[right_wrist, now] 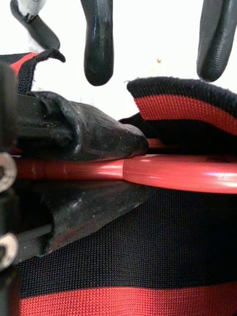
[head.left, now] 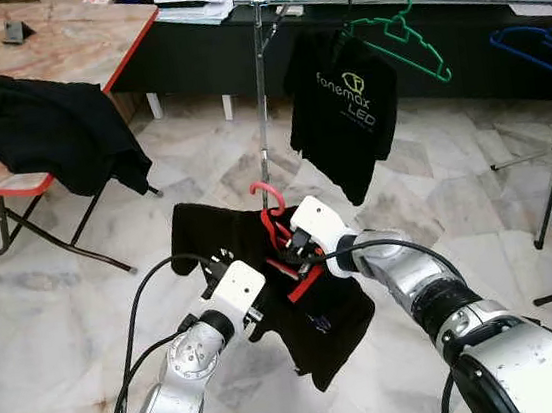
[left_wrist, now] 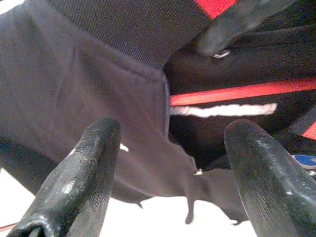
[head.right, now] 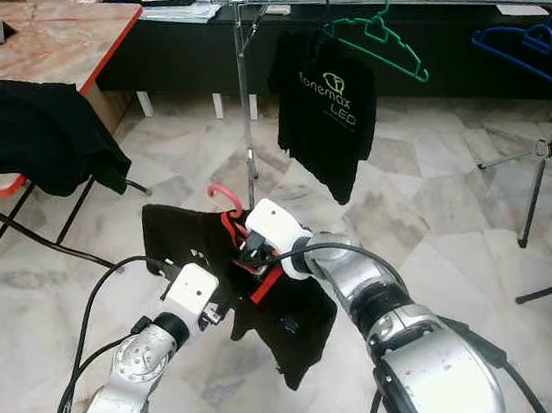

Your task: Hang hanger

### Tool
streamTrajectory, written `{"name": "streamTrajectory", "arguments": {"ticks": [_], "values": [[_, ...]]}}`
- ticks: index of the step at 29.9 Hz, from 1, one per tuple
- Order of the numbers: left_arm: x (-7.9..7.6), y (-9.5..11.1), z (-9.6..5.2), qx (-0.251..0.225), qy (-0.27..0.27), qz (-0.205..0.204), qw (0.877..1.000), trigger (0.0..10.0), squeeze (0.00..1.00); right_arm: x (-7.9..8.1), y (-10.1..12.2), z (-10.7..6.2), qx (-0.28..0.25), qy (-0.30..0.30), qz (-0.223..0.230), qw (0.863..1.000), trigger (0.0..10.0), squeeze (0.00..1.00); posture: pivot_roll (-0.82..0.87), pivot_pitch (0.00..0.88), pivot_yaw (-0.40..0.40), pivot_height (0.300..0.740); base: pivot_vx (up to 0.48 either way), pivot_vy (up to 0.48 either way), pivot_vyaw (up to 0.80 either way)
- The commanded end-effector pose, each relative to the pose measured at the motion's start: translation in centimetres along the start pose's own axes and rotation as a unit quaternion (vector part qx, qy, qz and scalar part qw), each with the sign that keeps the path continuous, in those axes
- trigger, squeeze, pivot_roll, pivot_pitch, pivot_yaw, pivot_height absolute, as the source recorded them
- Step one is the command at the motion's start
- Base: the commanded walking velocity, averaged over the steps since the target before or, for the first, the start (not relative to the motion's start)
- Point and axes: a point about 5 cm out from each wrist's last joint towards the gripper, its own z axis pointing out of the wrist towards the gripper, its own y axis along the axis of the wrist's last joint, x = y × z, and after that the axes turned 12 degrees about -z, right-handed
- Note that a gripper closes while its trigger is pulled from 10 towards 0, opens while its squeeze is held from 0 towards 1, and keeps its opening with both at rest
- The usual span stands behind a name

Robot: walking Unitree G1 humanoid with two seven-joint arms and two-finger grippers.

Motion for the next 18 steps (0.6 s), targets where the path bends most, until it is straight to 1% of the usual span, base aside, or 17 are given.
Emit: {"name": "streamTrajectory", "arguments": {"ticks": [1, 3, 4, 7, 9, 13, 18], "values": [[-0.2, 0.4, 0.4, -0.003, 0.006, 0.007, 1.0, 10.0, 0.0, -0.7, 1.8, 0.0, -0.03, -0.011, -0.003, 0.999, 10.0, 0.0, 0.06, 0.179, -0.114, 0.74, 0.0, 0.0, 0.0], [-0.2, 0.4, 0.6, 0.002, 0.023, 0.01, 1.0, 10.0, 0.0, -0.7, 1.8, 0.0, -0.03, -0.012, -0.001, 0.999, 10.0, 0.0, 0.05, 0.173, -0.12, 0.74, 0.0, 0.0, 0.0], [0.0, 0.5, 0.7, 0.005, 0.045, 0.011, 0.999, 10.0, 0.0, -0.7, 1.8, 0.0, -0.031, -0.012, 0.0, 0.999, 10.0, 0.0, 0.06, 0.171, -0.121, 0.74, 0.0, 0.0, 0.0], [0.0, 0.7, 1.0, 0.001, 0.058, 0.007, 0.998, 10.0, 0.0, -0.7, 2.0, 0.0, -0.037, -0.011, 0.005, 0.999, 10.0, 0.0, 0.05, 0.169, -0.121, 0.74, 0.0, 0.0, 0.0], [-0.2, 0.8, 1.1, -0.002, 0.057, 0.003, 0.998, 10.0, 0.0, -0.7, 2.2, 0.0, -0.042, -0.01, 0.008, 0.999, 10.0, 0.0, 0.05, 0.169, -0.121, 0.74, 0.0, 0.0, 0.0], [-1.2, 1.1, 1.6, -0.002, 0.036, 0.0, 0.999, 10.0, 0.0, -0.6, 2.4, 0.1, -0.046, -0.009, 0.01, 0.999, 10.0, 0.0, 0.05, 0.161, -0.119, 0.74, 0.0, 0.0, 0.0], [-1.4, 1.1, 1.7, 0.002, 0.032, 0.003, 0.999, 10.0, 0.0, -0.5, 2.6, 0.1, -0.049, -0.006, 0.009, 0.999, 10.0, 0.0, 0.05, 0.161, -0.119, 0.74, 0.0, 0.0, 0.0]]}}
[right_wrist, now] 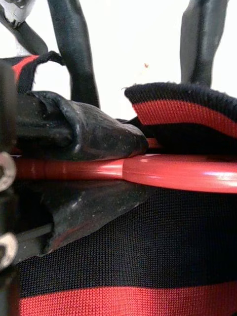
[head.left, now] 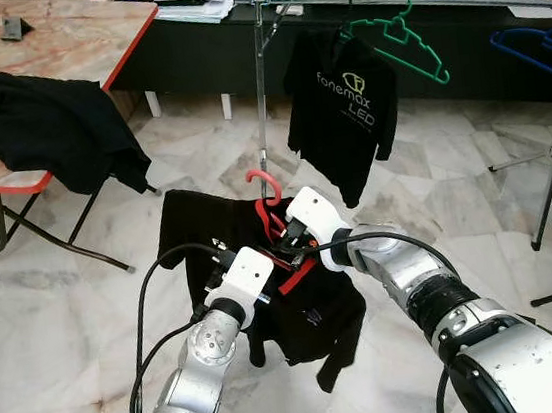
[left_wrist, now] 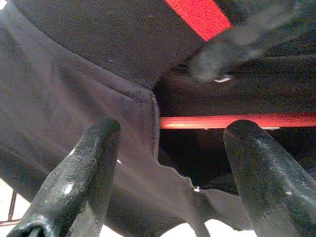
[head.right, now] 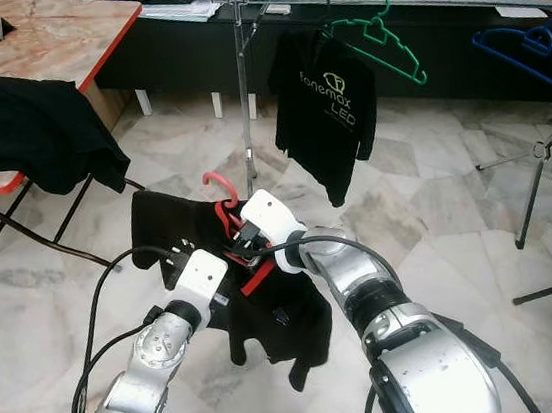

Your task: Hang hanger

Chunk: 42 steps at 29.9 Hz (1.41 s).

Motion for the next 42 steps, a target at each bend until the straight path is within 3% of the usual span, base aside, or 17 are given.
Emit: {"name": "streamTrajectory", "arguments": {"ticks": [1, 18, 26, 29, 32, 35, 42], "values": [[-0.3, -0.2, 0.0, 0.011, -0.002, 0.003, 1.0, 10.0, 0.0, -0.4, 1.6, 0.0, -0.03, -0.003, -0.005, 1.0, 10.0, 0.0, 0.05, 0.159, -0.119, 0.74, 0.0, 0.0, 0.0], [2.2, 0.1, 0.3, -0.003, 0.111, 0.006, 0.994, 10.0, 0.0, 0.3, 1.8, -0.7, -0.051, 0.007, 0.021, 0.998, 10.0, 0.0, 0.03, 0.163, -0.123, 0.74, 0.0, 0.0, 0.0], [2.1, 0.1, 0.4, -0.002, 0.111, -0.001, 0.994, 10.0, 0.0, 0.7, 2.0, -1.1, -0.056, 0.013, 0.031, 0.998, 10.0, 0.0, 0.03, 0.171, -0.125, 0.74, 0.0, 0.0, 0.0], [0.7, 0.3, 0.5, -0.005, 0.052, -0.004, 0.999, 10.0, 0.0, 1.0, 2.5, -1.4, -0.064, 0.019, 0.034, 0.997, 10.0, 0.0, 0.03, 0.173, -0.124, 0.74, 0.0, 0.0, 0.0], [-0.1, 0.5, 0.7, -0.009, 0.031, -0.007, 0.999, 10.0, 0.0, 1.4, 2.7, -1.5, -0.07, 0.028, 0.031, 0.997, 10.0, 0.0, 0.03, 0.174, -0.126, 0.74, 0.0, 0.0, 0.0], [-0.1, 0.5, 0.7, -0.008, 0.035, -0.005, 0.999, 10.0, 0.0, 1.5, 2.8, -1.6, -0.072, 0.03, 0.03, 0.997, 10.0, 0.0, 0.03, 0.174, -0.126, 0.74, 0.0, 0.0, 0.0], [1.6, -0.1, 0.6, 0.011, 0.103, 0.001, 0.995, 10.0, 0.0, 1.8, 3.3, -2.2, -0.077, 0.032, 0.036, 0.996, 10.0, 0.0, 0.03, 0.174, -0.126, 0.74, 0.0, 0.0, 0.0]]}}
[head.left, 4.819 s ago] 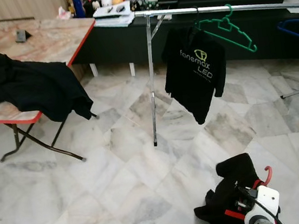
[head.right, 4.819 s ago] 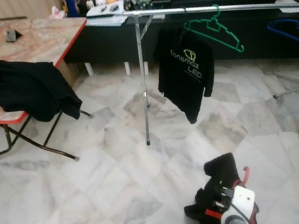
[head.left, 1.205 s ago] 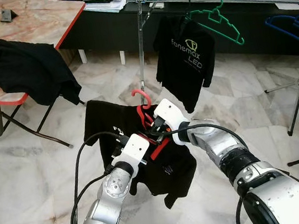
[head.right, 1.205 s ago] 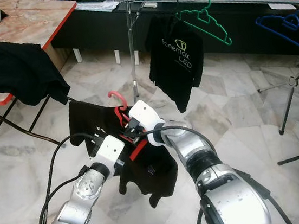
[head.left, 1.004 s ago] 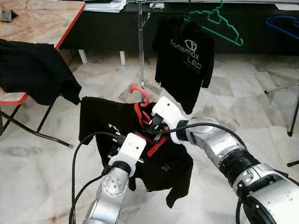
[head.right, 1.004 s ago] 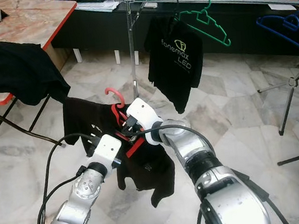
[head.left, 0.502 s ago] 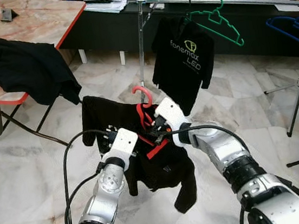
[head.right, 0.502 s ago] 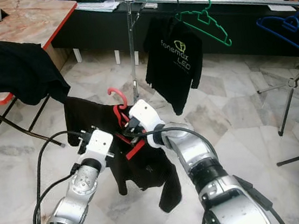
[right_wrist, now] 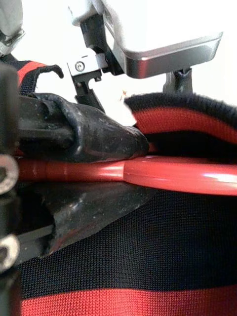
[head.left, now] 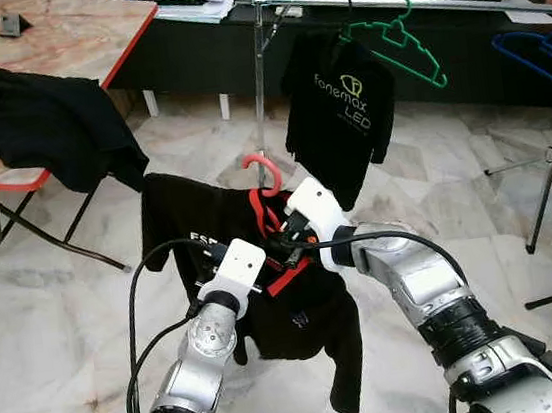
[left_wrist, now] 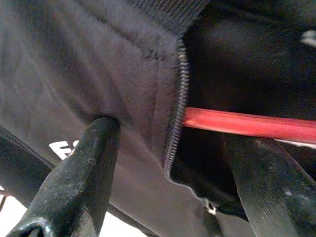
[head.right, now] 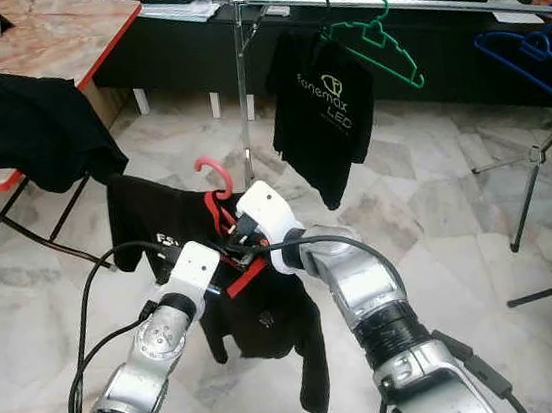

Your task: Hang hanger

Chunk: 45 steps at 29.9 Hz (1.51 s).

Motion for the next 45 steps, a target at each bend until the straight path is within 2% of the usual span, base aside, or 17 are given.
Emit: {"name": "streamTrajectory", "arguments": {"ticks": [1, 2, 3, 4, 5, 18, 32, 39, 43, 45], "values": [[0.4, -0.3, 0.2, 0.012, 0.024, 0.003, 1.0, 10.0, 0.0, 0.3, 0.7, -0.2, -0.019, 0.008, -0.001, 1.0, 10.0, 0.0, 0.02, 0.174, -0.128, 0.74, 0.0, 0.0, 0.0], [0.9, -0.3, 0.2, 0.013, 0.041, 0.0, 0.999, 10.0, 0.0, 0.4, 0.6, -0.4, -0.017, 0.009, 0.0, 1.0, 10.0, 0.0, 0.02, 0.174, -0.128, 0.74, 0.0, 0.0, 0.0], [1.3, -0.3, 0.2, 0.012, 0.055, -0.002, 0.998, 3.5, 0.0, 0.5, 0.5, -0.5, -0.016, 0.009, 0.001, 1.0, 10.0, 0.0, 0.02, 0.174, -0.128, 0.74, 0.0, 0.0, 0.0], [1.6, -0.2, 0.2, 0.01, 0.063, -0.003, 0.998, 3.5, 0.0, 0.6, 0.4, -0.6, -0.014, 0.009, 0.001, 1.0, 10.0, 0.0, 0.02, 0.174, -0.128, 0.74, 0.0, 0.0, 0.0], [1.7, -0.2, 0.2, 0.008, 0.063, -0.007, 0.998, 0.0, 0.0, 0.6, 0.2, -0.7, -0.009, 0.007, 0.001, 1.0, 10.0, 0.0, 0.03, 0.174, -0.129, 0.74, 0.0, 0.0, 0.0], [0.8, 0.0, 0.1, -0.001, 0.035, -0.022, 0.999, 0.0, 0.0, -0.4, -3.9, -2.4, 0.084, -0.024, -0.031, 0.996, 10.0, 0.0, 0.03, 0.17, -0.126, 0.74, 0.0, 0.0, 0.0], [0.7, -0.2, 0.0, 0.002, 0.029, -0.029, 0.999, 0.0, 0.0, -0.6, -4.1, -2.7, 0.082, -0.027, -0.024, 0.996, 10.0, 0.0, 0.03, 0.169, -0.123, 0.74, 0.0, 0.0, 0.0], [0.5, -0.1, -0.1, -0.005, 0.018, -0.038, 0.999, 0.0, 0.0, -0.6, -4.9, -3.1, 0.096, -0.022, -0.031, 0.995, 10.0, 0.0, 0.03, 0.171, -0.126, 0.74, 0.0, 0.0, 0.0], [0.7, -0.1, -0.1, -0.005, 0.024, -0.041, 0.999, 0.0, 0.0, -0.7, -6.3, -3.4, 0.124, -0.025, -0.032, 0.991, 10.0, 0.0, 0.03, 0.173, -0.127, 0.74, 0.0, 0.0, 0.0], [1.3, -0.3, -0.1, -0.001, 0.045, -0.053, 0.998, 0.0, 0.0, -0.5, -8.6, -4.1, 0.175, -0.014, -0.059, 0.983, 10.0, 0.0, 0.03, 0.174, -0.127, 0.74, 0.0, 0.0, 0.0]]}}
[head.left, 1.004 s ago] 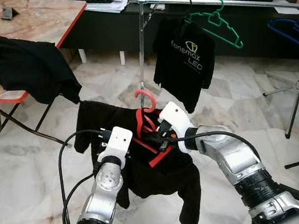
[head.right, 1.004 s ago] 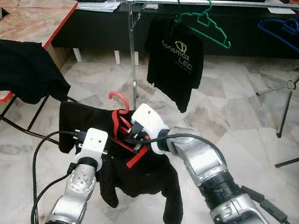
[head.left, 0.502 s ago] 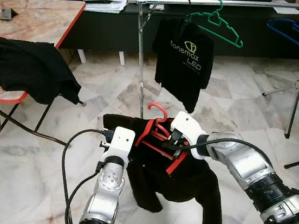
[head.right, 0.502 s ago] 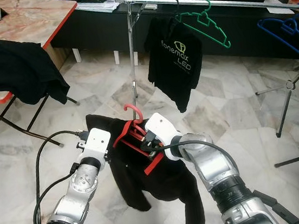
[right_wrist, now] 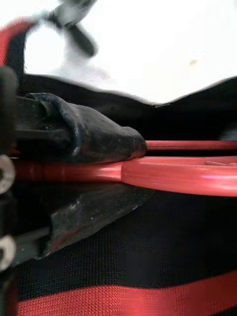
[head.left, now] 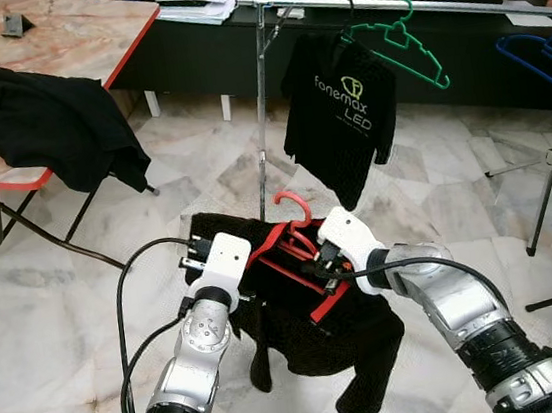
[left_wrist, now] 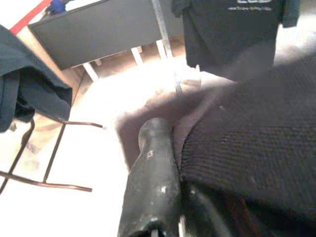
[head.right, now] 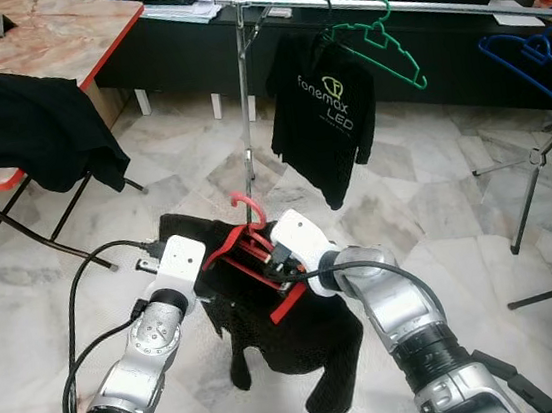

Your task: Hang hanger

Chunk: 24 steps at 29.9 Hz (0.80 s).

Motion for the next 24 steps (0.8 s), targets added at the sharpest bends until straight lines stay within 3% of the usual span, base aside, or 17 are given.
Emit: {"name": "streamTrajectory", "arguments": {"ticks": [1, 3, 5, 8, 13, 20, 24], "values": [[0.4, -0.5, -0.2, 0.006, 0.016, -0.013, 1.0, 0.0, 0.0, 0.4, -2.2, -0.3, 0.041, 0.009, -0.015, 0.999, 10.0, 0.0, 0.03, 0.176, -0.128, 0.74, 0.0, 0.0, 0.0], [0.8, -0.7, -0.2, 0.012, 0.03, -0.02, 0.999, 0.0, 0.0, 1.0, -4.4, -0.5, 0.085, 0.032, -0.049, 0.995, 10.0, 0.0, 0.03, 0.177, -0.129, 0.74, 0.0, 0.0, 0.0], [0.8, -0.7, -0.2, 0.012, 0.03, -0.02, 0.999, 0.0, 0.0, 1.0, -4.4, -0.5, 0.085, 0.032, -0.049, 0.995, 10.0, 0.0, 0.03, 0.177, -0.129, 0.74, 0.0, 0.0, 0.0], [1.9, -1.1, -0.3, 0.026, 0.056, -0.026, 0.998, 0.0, 0.0, 1.3, -7.0, -1.4, 0.126, 0.06, -0.074, 0.987, 10.0, 0.0, 0.03, 0.18, -0.131, 0.74, 0.0, 0.0, 0.0], [3.2, -2.4, -0.6, 0.061, 0.074, -0.018, 0.995, 0.0, 0.0, 0.2, -8.4, -2.5, 0.16, 0.045, -0.105, 0.98, 10.0, 0.0, 0.03, 0.183, -0.127, 0.74, 0.0, 0.0, 0.0], [5.8, -5.6, -1.8, 0.149, 0.09, 0.005, 0.985, 0.0, 0.0, -1.7, -8.0, -3.7, 0.142, 0.007, -0.109, 0.984, 10.0, 0.0, 0.02, 0.183, -0.124, 0.74, 0.0, 0.0, 0.0], [6.4, -7.3, -2.6, 0.196, 0.084, 0.011, 0.977, 0.0, 0.0, -2.1, -7.1, -3.9, 0.099, 0.003, -0.102, 0.99, 10.0, 0.0, 0.02, 0.183, -0.124, 0.74, 0.0, 0.0, 0.0]]}}
